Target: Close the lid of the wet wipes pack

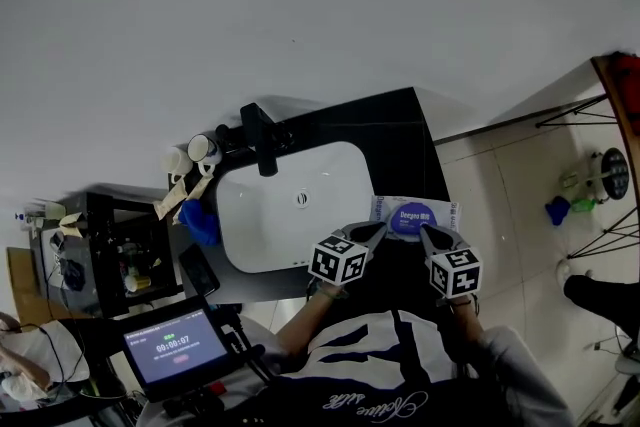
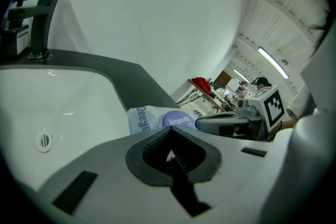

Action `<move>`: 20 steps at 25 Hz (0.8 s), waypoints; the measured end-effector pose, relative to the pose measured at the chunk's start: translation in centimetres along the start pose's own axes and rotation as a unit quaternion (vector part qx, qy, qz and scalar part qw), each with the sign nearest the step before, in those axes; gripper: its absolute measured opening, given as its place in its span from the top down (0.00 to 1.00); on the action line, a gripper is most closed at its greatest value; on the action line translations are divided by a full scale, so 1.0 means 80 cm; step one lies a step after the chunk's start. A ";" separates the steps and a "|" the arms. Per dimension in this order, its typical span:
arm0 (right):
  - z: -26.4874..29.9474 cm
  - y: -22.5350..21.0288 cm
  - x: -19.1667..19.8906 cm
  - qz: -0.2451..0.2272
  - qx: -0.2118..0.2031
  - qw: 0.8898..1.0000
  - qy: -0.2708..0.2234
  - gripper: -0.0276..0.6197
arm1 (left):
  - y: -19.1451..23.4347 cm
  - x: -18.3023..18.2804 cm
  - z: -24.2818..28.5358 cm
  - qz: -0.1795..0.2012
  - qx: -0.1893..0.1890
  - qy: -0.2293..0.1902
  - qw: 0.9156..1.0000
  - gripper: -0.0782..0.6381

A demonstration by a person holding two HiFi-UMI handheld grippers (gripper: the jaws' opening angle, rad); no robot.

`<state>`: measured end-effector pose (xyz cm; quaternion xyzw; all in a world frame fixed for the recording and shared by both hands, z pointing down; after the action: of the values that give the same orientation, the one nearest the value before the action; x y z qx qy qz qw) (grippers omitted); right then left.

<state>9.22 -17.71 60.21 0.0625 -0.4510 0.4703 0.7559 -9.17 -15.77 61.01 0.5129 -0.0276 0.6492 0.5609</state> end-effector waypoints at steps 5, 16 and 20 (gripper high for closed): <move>-0.019 0.016 -0.002 0.010 0.017 0.999 -0.043 0.96 | -0.015 -0.018 -0.017 0.019 0.026 -0.043 0.999 0.89; -0.112 0.090 0.000 0.041 0.085 0.985 -0.147 0.96 | -0.084 -0.052 -0.108 0.021 0.105 -0.152 0.982 0.89; -0.133 0.107 0.007 0.043 0.100 0.982 -0.155 0.96 | -0.091 -0.047 -0.119 0.012 0.114 -0.159 0.981 0.89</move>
<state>9.37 -7.10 51.60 0.1907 -0.5154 0.5296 0.6462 -10.27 -9.88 49.94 0.6697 -0.0488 0.5652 0.4792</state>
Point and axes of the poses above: the fingertips, and each gripper's own axes: z forward along the fingers, y to its left, x out of its underside, the point moved 8 cm from there along -z, backward along the fingers, and after that the axes turned 6 degrees about -y, right-handed, at the moved point
